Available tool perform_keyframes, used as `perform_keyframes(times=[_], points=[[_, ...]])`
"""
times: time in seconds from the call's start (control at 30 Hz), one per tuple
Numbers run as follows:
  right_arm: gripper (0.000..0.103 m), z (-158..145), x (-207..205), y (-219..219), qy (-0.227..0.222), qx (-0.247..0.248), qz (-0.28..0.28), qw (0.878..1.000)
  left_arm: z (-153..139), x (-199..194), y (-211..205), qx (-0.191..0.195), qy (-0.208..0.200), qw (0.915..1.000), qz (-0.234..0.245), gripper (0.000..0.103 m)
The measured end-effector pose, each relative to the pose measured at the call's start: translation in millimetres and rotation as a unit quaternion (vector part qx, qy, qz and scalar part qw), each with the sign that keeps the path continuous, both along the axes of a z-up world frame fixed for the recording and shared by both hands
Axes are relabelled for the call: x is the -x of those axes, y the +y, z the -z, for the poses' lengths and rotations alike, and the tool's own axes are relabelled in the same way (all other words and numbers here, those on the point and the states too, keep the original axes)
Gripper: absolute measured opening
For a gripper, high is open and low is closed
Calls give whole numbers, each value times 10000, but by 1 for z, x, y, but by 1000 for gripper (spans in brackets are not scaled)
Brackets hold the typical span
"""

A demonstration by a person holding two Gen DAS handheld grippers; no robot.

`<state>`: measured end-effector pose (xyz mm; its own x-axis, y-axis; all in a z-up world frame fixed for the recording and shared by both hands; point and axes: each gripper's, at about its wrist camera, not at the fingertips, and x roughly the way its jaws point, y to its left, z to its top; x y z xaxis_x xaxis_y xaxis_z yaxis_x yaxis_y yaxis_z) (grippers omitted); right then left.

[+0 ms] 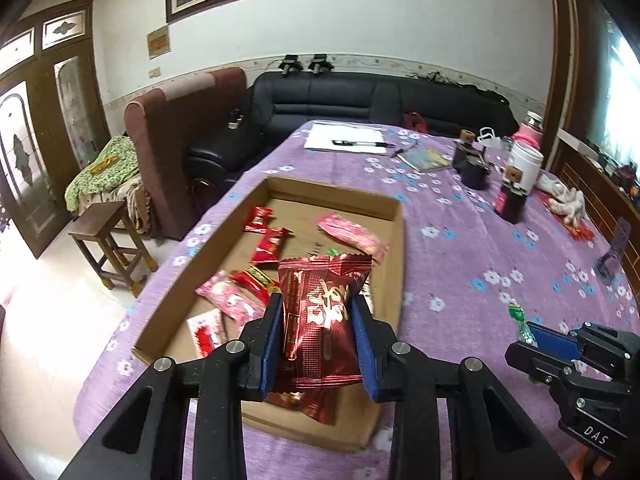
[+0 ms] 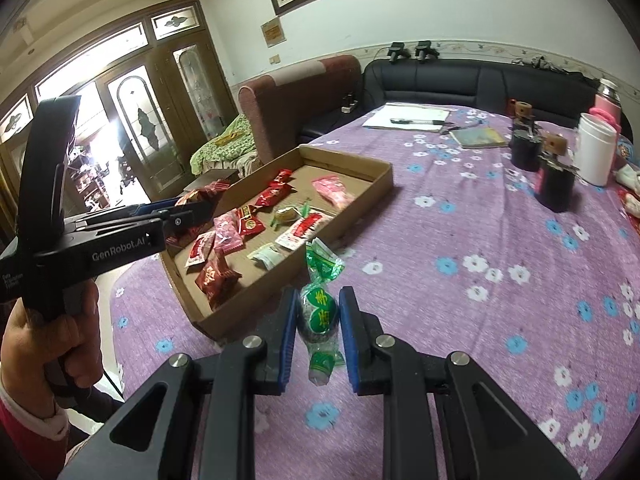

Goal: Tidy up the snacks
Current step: 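Carry the red-gold bag and green sweet over the cardboard tray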

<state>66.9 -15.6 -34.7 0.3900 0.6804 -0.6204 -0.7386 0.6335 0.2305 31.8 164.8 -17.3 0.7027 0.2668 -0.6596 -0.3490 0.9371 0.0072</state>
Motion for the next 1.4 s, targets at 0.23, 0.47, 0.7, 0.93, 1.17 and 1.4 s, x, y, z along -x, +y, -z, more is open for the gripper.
perform_keyframes(times=[0.23, 0.47, 0.7, 0.93, 1.17, 1.4], points=[[21, -2, -5, 23, -10, -7, -184, 9998, -2, -2, 20, -37, -16, 9998, -181, 35], [21, -7, -11, 55, -67, -1, -440, 9990, 1, -5, 36, -59, 12, 9995, -310, 35], [21, -6, -18, 81, -56, 33, -644, 9979, 3, -12, 51, -105, 46, 9991, -406, 35], [21, -2, -27, 101, -20, 68, -795, 9968, 3, -27, 68, -164, 71, 9986, -494, 35], [21, 6, -30, 119, 44, 122, -932, 9956, 4, -43, 79, -244, 96, 9982, -547, 35], [21, 14, -28, 129, 119, 189, -1031, 9944, 7, -61, 86, -361, 154, 9978, -531, 35]])
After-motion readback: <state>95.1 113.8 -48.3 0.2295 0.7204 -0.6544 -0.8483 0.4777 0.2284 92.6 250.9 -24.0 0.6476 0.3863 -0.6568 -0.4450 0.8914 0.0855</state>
